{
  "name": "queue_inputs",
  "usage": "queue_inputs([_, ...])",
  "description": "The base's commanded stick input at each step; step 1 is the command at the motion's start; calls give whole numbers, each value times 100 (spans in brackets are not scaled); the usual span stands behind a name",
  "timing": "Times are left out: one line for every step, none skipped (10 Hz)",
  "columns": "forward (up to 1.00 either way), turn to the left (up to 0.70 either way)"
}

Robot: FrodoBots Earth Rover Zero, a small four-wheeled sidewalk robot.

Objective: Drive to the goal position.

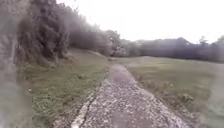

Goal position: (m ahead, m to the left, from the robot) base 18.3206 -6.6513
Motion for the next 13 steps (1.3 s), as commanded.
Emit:
queue_inputs([0, -100])
queue_inputs([0, -100])
queue_inputs([0, -100])
queue_inputs([0, -100])
queue_inputs([0, -100])
queue_inputs([0, -100])
queue_inputs([0, -100])
queue_inputs([0, -100])
queue_inputs([0, -100])
queue_inputs([0, -100])
queue_inputs([0, -100])
queue_inputs([0, -100])
queue_inputs([0, -100])
